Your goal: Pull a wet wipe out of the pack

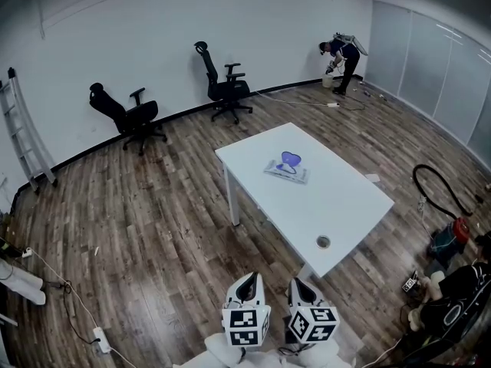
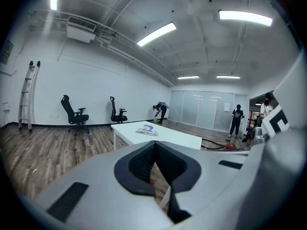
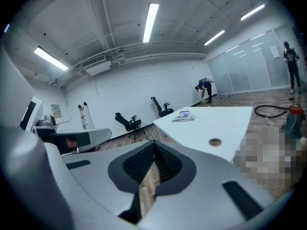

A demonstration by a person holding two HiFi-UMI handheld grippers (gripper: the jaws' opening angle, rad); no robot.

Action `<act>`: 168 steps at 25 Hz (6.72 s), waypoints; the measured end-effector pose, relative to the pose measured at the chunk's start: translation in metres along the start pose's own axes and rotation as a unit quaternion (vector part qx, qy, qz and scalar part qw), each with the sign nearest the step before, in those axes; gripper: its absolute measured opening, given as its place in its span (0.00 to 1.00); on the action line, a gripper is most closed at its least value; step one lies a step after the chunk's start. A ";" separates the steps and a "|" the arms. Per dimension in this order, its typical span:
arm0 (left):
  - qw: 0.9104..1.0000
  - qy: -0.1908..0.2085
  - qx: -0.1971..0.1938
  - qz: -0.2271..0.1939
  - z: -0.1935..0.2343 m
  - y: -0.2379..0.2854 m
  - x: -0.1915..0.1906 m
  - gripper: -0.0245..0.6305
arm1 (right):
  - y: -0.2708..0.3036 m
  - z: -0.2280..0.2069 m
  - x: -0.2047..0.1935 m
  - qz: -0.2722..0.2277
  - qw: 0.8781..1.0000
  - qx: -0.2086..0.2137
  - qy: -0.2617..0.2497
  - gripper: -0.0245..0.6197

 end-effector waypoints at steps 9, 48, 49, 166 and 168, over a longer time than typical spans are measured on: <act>1.000 0.004 -0.016 -0.005 0.034 0.044 0.012 0.03 | 0.052 0.009 0.015 -0.007 1.000 -0.013 0.002 0.05; 0.998 0.001 -0.051 0.024 0.088 0.171 0.016 0.03 | 0.172 -0.012 0.039 0.001 0.999 -0.051 0.006 0.05; 0.998 0.001 -0.050 0.024 0.089 0.176 0.016 0.03 | 0.177 -0.014 0.040 0.003 0.999 -0.051 0.005 0.05; 0.989 0.016 -0.029 0.145 0.160 0.487 0.004 0.03 | 0.530 -0.209 0.083 0.070 0.995 -0.066 0.020 0.23; 0.989 0.014 -0.025 0.146 0.163 0.486 0.003 0.03 | 0.532 -0.209 0.084 0.068 0.995 -0.072 0.018 0.23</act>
Point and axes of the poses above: the fingertips, and each gripper's own axes: y forward along the fingers, z to its left, x out of its top, the point moved 10 cm from there along -y, backward along the fingers, and after that the axes turned 6 degrees about -z, right-handed, at the moved point
